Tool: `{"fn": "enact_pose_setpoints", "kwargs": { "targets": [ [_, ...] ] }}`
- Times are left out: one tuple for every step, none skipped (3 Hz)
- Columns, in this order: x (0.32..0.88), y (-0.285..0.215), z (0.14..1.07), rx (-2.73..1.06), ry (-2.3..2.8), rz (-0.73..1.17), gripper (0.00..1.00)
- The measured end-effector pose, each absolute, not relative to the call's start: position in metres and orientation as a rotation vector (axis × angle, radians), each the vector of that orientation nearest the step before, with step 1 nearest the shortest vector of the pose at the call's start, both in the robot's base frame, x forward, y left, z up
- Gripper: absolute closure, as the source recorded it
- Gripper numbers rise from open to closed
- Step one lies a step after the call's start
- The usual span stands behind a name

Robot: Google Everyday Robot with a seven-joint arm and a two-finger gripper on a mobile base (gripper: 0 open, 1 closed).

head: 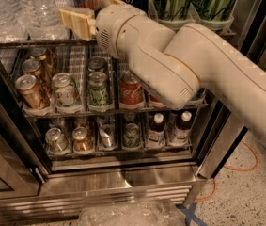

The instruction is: Pick redbull can from top shelf of fridge

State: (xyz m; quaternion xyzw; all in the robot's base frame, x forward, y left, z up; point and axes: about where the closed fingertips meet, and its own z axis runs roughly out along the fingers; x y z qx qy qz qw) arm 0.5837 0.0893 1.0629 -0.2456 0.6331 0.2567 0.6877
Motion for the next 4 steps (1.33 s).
{"fn": "enact_pose_setpoints", "kwargs": {
  "targets": [
    [0.5862,0.0901,1.0606,-0.553,1.434,0.568,0.25],
    [0.5862,0.0902,1.063,-0.553,1.435,0.568,0.25],
    [0.5891,0.0888,1.0566,-0.557,1.456,0.557,0.24],
    [0.5889,0.0889,1.061,-0.557,1.456,0.557,0.43]
  ]
}}
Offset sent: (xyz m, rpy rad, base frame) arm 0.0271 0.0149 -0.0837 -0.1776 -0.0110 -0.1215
